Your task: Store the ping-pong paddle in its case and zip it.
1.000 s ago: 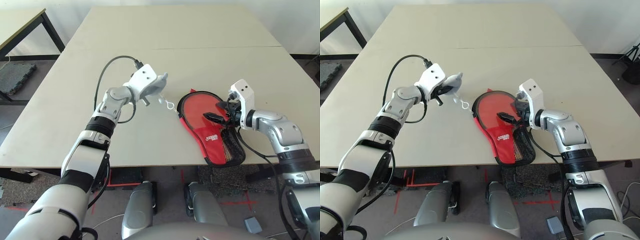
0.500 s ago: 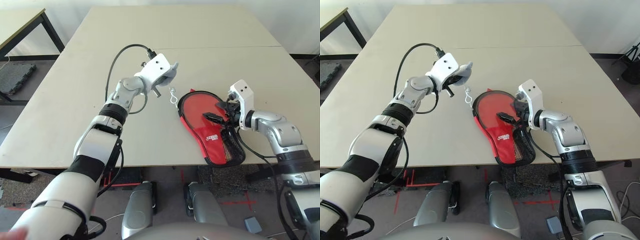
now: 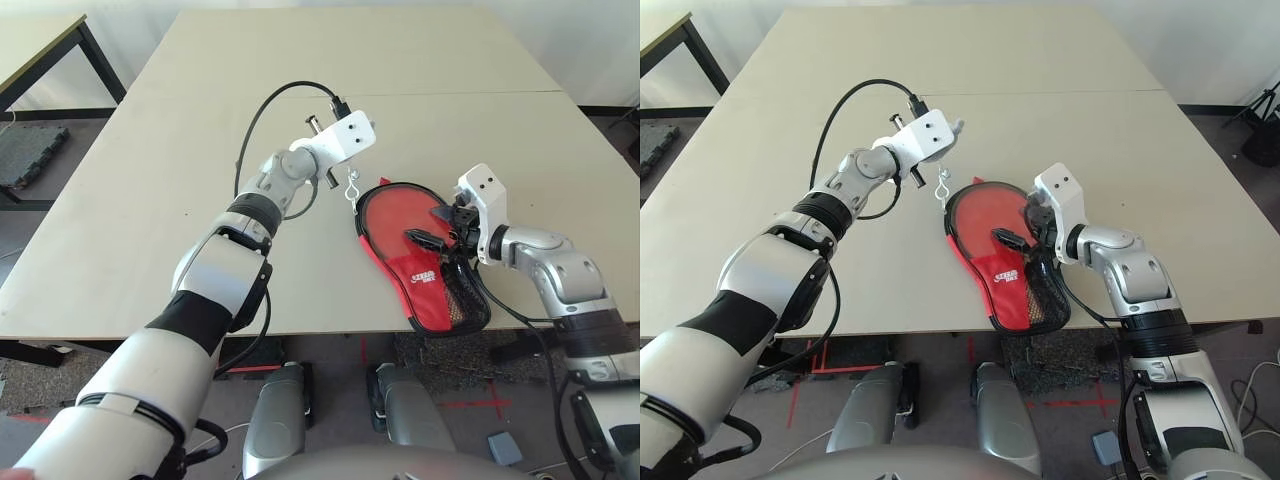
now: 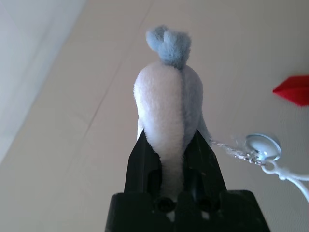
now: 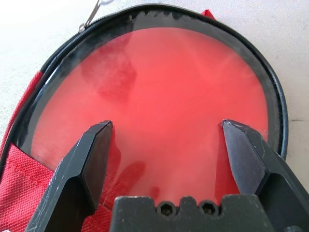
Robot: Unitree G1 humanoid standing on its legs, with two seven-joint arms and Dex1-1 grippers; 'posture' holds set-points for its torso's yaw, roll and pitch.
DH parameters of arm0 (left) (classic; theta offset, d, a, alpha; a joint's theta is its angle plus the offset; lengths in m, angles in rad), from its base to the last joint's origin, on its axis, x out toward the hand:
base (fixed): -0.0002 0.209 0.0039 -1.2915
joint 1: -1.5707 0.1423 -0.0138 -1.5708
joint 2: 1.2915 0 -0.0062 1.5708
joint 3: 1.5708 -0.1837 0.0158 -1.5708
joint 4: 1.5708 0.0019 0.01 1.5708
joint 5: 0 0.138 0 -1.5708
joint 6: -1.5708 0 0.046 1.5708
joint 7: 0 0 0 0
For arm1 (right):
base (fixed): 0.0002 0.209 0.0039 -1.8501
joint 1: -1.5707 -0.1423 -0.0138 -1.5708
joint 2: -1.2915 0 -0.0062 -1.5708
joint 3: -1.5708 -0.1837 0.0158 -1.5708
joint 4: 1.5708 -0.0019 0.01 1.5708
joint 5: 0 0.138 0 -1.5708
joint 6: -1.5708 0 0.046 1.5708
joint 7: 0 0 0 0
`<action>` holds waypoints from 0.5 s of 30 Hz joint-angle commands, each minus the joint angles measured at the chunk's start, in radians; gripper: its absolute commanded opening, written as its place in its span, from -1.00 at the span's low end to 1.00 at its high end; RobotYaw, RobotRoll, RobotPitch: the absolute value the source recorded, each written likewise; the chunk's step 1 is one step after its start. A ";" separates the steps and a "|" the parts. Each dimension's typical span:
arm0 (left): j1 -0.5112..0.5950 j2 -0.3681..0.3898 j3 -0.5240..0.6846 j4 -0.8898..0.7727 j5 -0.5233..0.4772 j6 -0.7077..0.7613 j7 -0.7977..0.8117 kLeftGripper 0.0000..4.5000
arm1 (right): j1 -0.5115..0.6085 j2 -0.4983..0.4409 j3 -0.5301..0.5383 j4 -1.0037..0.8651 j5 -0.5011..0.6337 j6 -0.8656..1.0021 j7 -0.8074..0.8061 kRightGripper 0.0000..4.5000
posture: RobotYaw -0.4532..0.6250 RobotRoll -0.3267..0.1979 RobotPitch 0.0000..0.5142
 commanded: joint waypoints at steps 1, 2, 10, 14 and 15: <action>-0.037 -0.012 -0.016 0.030 0.041 -0.002 0.044 -0.91 | 0.073 0.017 0.046 0.026 -0.002 0.083 -0.005 1.00 | -0.19 0.25 -0.37; -0.044 -0.014 -0.014 0.032 0.044 0.000 0.057 -0.91 | 0.079 0.017 0.043 0.018 0.001 0.089 -0.008 1.00 | -0.19 0.25 -0.36; -0.100 -0.040 -0.004 0.040 0.062 -0.012 0.127 -0.91 | 0.098 0.015 0.032 -0.020 0.010 0.112 -0.017 1.00 | -0.24 0.25 -0.32; -0.127 -0.061 -0.007 0.040 0.076 -0.030 0.169 -0.91 | 0.103 0.017 0.029 -0.031 0.012 0.119 -0.020 1.00 | -0.26 0.25 -0.32; -0.134 -0.070 -0.009 0.040 0.082 -0.038 0.182 -0.91 | 0.104 0.018 0.028 -0.034 0.013 0.121 -0.021 1.00 | -0.27 0.25 -0.32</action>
